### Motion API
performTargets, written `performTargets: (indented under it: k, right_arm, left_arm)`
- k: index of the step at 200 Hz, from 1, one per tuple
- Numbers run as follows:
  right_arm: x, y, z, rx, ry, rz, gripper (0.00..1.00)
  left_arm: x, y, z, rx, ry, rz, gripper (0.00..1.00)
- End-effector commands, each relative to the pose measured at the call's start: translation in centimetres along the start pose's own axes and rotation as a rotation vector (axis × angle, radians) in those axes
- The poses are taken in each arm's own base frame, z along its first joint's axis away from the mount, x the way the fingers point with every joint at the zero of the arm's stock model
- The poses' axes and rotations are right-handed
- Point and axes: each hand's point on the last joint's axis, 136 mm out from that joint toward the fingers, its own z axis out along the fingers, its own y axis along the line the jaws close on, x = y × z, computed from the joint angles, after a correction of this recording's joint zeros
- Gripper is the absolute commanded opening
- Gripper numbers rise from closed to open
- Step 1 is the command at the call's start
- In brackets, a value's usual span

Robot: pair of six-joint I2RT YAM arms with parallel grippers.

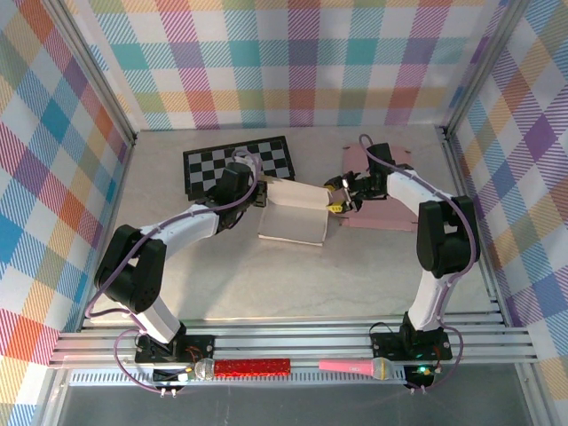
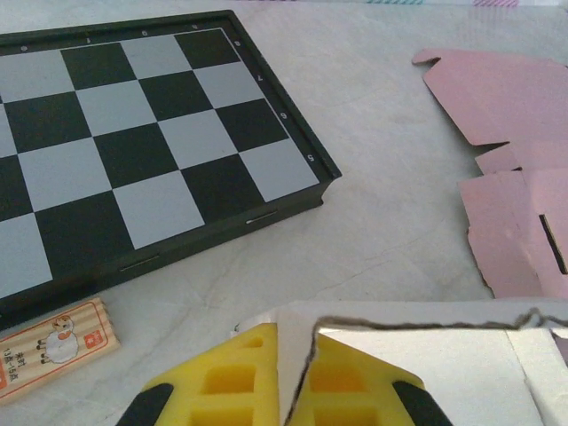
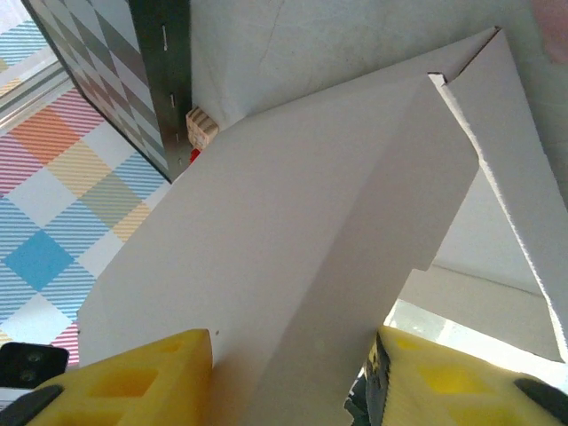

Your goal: Fold the paper box

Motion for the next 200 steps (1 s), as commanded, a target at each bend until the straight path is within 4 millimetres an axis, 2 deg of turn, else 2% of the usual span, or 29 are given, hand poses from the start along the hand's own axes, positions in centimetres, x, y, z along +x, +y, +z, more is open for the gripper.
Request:
performTargets:
  k: [1, 34, 84, 115, 161, 200]
  right_arm:
    - [1.1, 1.5, 1.2, -0.054, 0.035, -0.04, 0.44]
    - [1.1, 1.6, 1.7, -0.08, 0.018, -0.028, 0.39]
    - [1.4, 2.6, 1.5, -0.126, -0.014, 0.012, 0.36]
    - [1.6, 3.5, 1.2, -0.129, -0.033, 0.005, 0.34]
    - [1.5, 1.9, 1.5, -0.057, -0.048, -0.053, 0.34]
    - [1.5, 1.2, 1.5, -0.039, -0.06, -0.123, 0.33]
  left_arm:
    - [0.7, -3.3, -0.2, 0.116, 0.001, -0.051, 0.0]
    - [1.2, -3.8, -0.3, 0.139, -0.01, -0.099, 0.0]
    - [2.6, -3.5, -0.6, 0.15, -0.01, -0.165, 0.0]
    - [2.3, -3.8, -0.9, 0.166, -0.014, -0.201, 0.0]
    - [1.6, -4.3, -0.8, 0.158, 0.025, -0.277, 0.0]
    - [4.1, -3.1, -0.4, 0.118, 0.056, -0.322, 0.0]
